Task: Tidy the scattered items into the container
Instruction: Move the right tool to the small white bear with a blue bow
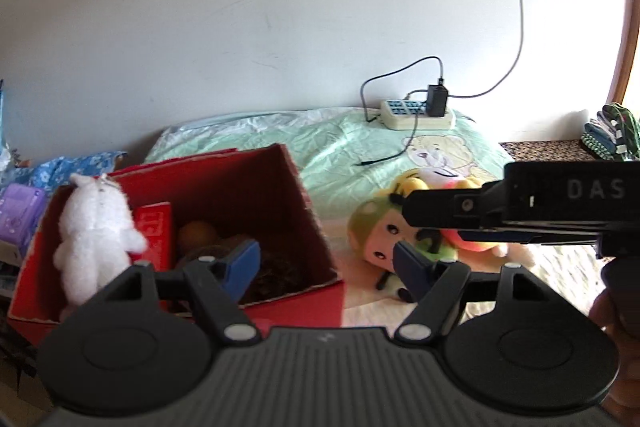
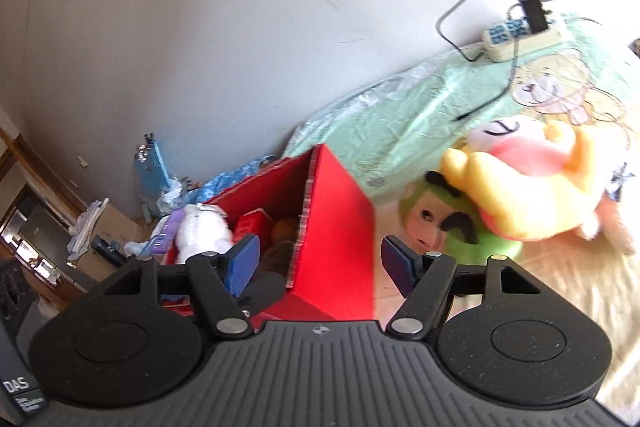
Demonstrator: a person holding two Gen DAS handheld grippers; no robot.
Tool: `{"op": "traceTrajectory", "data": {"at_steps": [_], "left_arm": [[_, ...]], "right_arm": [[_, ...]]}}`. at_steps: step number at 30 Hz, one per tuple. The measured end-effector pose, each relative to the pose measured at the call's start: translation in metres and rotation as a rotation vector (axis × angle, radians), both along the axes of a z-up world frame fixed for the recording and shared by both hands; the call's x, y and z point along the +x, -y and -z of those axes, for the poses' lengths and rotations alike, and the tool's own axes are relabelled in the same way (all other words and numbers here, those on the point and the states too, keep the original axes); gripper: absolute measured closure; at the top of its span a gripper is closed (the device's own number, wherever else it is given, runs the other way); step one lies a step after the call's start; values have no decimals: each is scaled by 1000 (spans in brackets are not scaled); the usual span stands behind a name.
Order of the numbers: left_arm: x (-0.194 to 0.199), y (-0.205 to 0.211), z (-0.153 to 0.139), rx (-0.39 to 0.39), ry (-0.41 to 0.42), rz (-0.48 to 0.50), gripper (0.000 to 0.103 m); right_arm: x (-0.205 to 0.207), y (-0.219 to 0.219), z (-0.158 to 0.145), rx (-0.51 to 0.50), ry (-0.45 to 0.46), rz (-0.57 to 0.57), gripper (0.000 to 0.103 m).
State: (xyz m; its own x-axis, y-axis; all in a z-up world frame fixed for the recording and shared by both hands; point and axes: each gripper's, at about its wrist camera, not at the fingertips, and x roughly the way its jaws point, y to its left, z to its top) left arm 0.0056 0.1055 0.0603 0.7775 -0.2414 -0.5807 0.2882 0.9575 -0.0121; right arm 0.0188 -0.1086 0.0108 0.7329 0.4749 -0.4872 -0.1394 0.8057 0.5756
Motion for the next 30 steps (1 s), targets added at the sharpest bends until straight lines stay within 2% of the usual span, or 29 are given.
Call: {"op": "traceTrajectory", "data": {"at_steps": [4,6,8,10,13,16,21,24,30], "left_arm": [[-9,37,5,12,-10,137,29],[-12,63,11,44,-14,217,29],[-10,86,22,69,-40,285,29],[-4,107,35,79,-98,338,35],[5,138,51,90,-149,414,37],[17,163,64,95,-174,441,42],[41,201,88,98,-207,450,41],[55,224,101,100,-227,455,38],[81,229,110,117,-239,382,33]], "right_arm": [[-7,52,29,-48,-95,152,33],[-10,77,44,-61,-150,232,33],[-13,104,58,-52,-207,317,33],[-16,124,67,-46,-243,375,33],[-12,140,70,-54,-251,424,34],[5,149,66,-108,-224,412,34],[42,167,61,-188,-183,380,34],[60,170,63,-212,-192,330,34],[79,166,76,-176,-203,268,34]]}}
